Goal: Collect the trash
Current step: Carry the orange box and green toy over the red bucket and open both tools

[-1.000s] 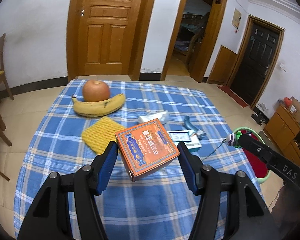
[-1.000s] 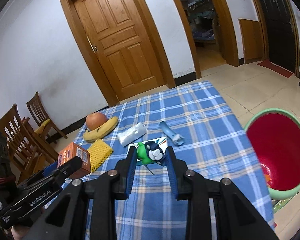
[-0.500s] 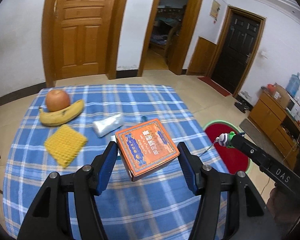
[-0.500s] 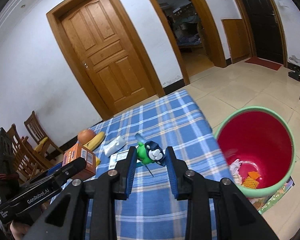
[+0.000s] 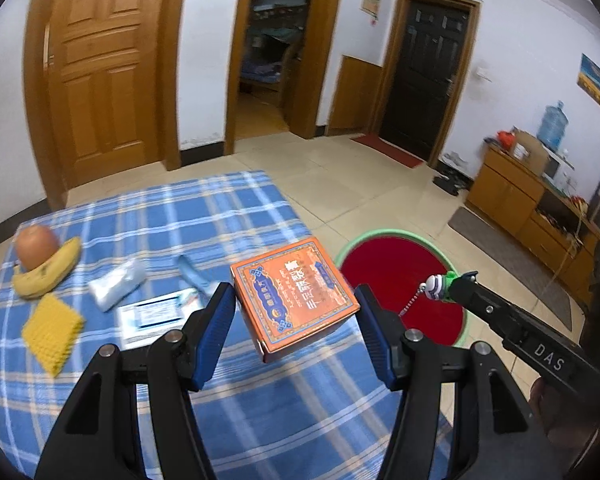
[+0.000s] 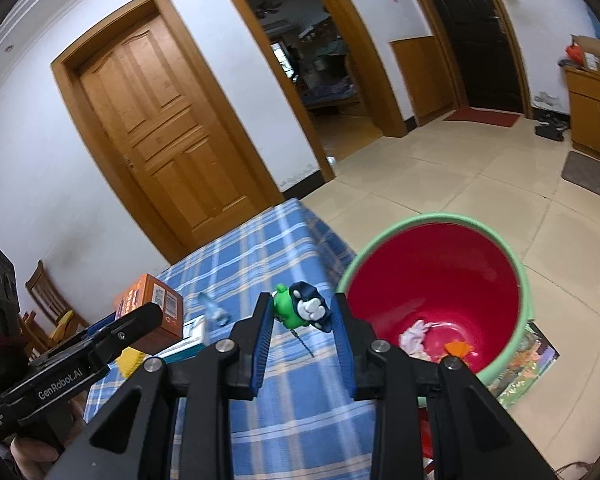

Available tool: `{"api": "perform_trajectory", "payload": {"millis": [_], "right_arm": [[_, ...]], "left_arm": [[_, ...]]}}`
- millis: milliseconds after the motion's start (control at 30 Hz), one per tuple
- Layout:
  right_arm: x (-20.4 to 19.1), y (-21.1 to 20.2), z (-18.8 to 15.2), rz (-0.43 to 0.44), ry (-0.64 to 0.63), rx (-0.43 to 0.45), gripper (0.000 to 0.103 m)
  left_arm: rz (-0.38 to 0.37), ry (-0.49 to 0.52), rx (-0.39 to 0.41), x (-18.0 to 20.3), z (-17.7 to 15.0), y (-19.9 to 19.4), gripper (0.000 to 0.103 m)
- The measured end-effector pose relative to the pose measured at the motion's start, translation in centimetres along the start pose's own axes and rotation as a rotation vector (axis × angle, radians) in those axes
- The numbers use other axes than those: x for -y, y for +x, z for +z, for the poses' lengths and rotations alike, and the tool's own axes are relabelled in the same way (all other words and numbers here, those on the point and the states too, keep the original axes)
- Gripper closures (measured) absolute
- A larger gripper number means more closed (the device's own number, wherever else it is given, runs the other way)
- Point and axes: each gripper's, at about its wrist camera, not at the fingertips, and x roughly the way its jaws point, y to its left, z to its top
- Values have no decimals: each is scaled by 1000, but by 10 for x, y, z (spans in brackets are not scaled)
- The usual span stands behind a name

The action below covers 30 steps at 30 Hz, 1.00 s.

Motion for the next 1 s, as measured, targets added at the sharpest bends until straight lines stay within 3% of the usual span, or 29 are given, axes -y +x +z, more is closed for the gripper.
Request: {"api": "perform_trajectory", "payload": {"millis": [633,1000], "right_arm": [[72,31,-6,-121,120,-70,70],[92,28,-7,-146,158,-66,69]], "left_arm": [[-59,69,-102,46,-4,65,42],[-75,100,-142,62,-9,85,42]]}}
